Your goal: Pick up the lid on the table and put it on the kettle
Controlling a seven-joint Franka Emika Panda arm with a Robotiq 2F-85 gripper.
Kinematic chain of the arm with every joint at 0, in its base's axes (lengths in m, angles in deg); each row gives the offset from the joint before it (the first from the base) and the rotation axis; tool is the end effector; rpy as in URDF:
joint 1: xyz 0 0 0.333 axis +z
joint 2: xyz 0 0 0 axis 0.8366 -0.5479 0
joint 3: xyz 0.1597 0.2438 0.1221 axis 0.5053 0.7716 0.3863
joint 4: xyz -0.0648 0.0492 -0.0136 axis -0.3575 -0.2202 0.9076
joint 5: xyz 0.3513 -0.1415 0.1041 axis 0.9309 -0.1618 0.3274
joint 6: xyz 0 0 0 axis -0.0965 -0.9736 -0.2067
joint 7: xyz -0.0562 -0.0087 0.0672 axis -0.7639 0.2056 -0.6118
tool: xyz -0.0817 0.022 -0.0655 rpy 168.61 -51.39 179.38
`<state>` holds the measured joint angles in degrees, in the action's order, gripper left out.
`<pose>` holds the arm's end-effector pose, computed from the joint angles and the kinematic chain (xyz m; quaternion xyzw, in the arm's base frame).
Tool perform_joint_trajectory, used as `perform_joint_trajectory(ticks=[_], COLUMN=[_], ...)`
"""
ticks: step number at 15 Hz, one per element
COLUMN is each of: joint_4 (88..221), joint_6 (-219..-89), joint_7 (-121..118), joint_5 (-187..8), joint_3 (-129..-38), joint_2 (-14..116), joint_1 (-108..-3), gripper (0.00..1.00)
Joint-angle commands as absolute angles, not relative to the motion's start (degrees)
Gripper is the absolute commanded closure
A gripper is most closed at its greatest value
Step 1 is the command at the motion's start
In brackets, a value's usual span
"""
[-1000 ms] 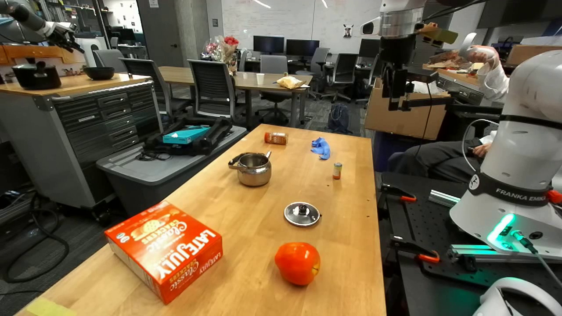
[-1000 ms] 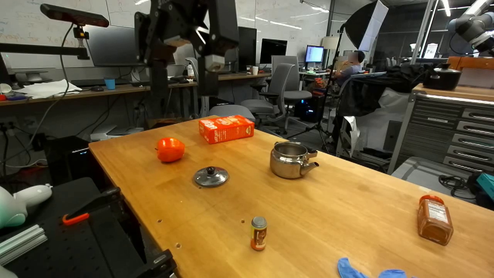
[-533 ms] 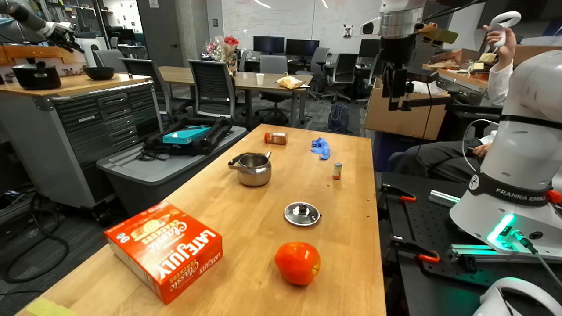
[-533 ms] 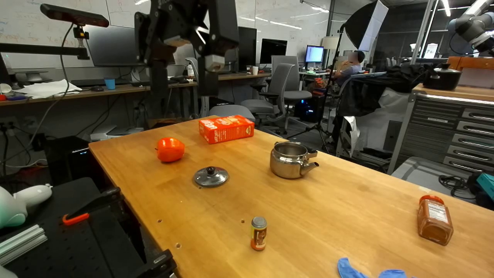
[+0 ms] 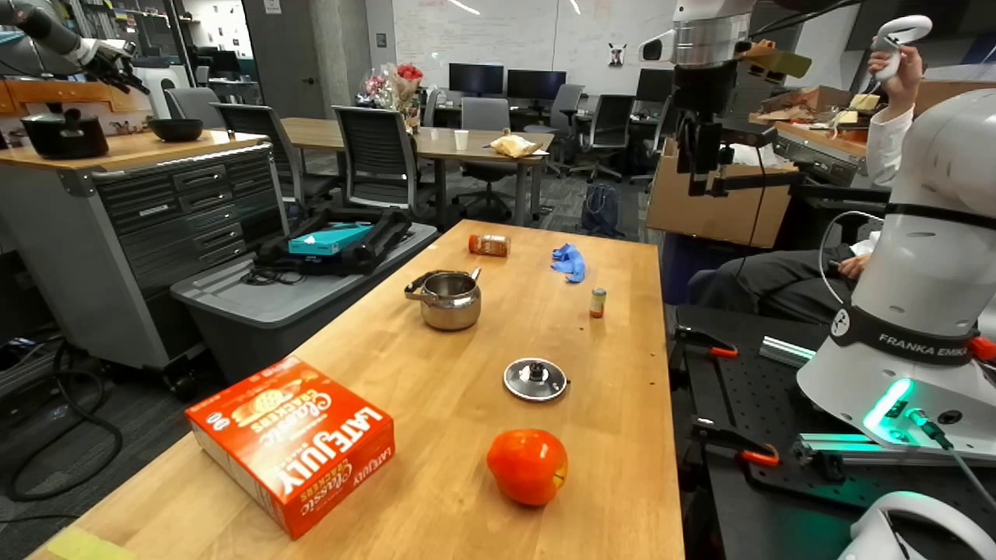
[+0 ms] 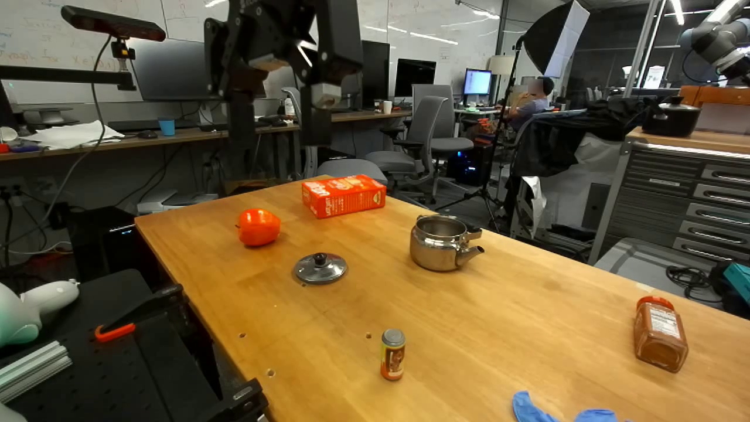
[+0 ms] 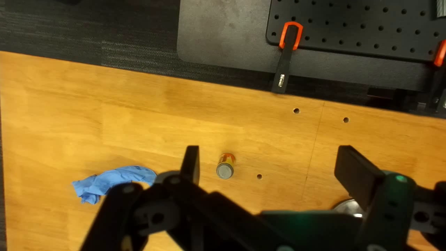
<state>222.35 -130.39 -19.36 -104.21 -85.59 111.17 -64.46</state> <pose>0.2880 -0.0872 0.4052 0.9905 0.0751 -0.0673 0.0933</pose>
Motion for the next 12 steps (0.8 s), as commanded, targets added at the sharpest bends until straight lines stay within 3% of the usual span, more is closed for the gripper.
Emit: perform_joint_trajectory(ticks=[1, 12], joint_4=[222.2, 221.7], joint_6=[-132.2, -146.7], joint_7=[-17.4, -17.1], joint_5=[-102.4, -90.1], joint_3=[-86.9, -86.6], joint_2=[110.8, 105.1], joint_1=[-63.7, -58.6], gripper=[0.0, 0.0])
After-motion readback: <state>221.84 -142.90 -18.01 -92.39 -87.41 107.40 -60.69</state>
